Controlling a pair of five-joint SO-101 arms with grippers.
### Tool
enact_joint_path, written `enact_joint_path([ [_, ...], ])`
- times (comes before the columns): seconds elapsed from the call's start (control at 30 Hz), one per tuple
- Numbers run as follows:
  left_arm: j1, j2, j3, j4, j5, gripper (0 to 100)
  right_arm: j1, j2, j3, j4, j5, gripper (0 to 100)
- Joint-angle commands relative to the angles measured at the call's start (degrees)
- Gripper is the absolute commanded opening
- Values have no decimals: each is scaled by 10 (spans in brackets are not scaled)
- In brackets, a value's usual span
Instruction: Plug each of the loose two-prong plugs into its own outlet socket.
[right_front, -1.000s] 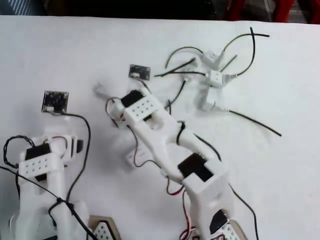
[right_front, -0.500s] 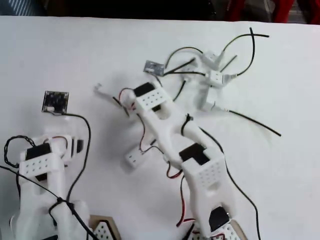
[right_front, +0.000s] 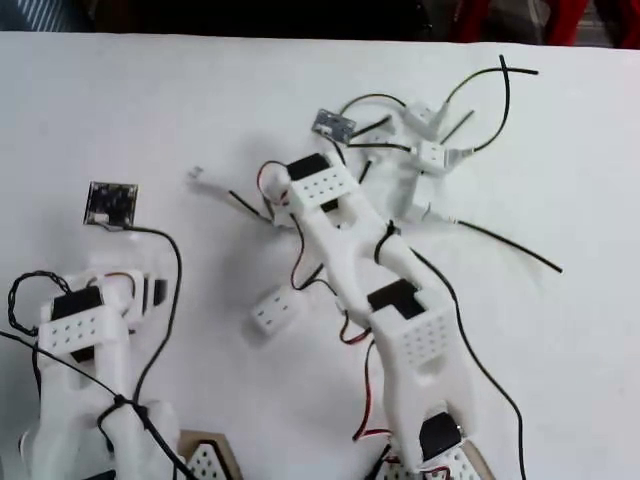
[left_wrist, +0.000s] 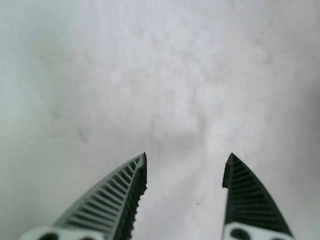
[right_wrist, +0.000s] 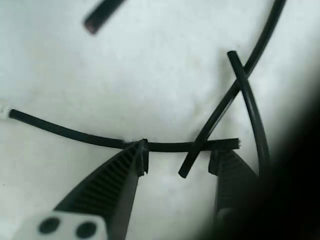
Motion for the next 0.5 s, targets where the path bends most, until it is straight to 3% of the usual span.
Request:
enact_joint_path([
  [0.0,-5,-18,-1,-6,2,250,8,5,-23,-7,-5,193],
  [0.13,-5,-18,-1,-6,2,250,9,3,-23,-4,-5,176],
  [0.3,-5,-18,3,-5,-29,249,10,-12,-23,-3,-1,10],
  [0.47,-5,-22,7,-5,-32,249,11,-29,-20,7,0,15],
])
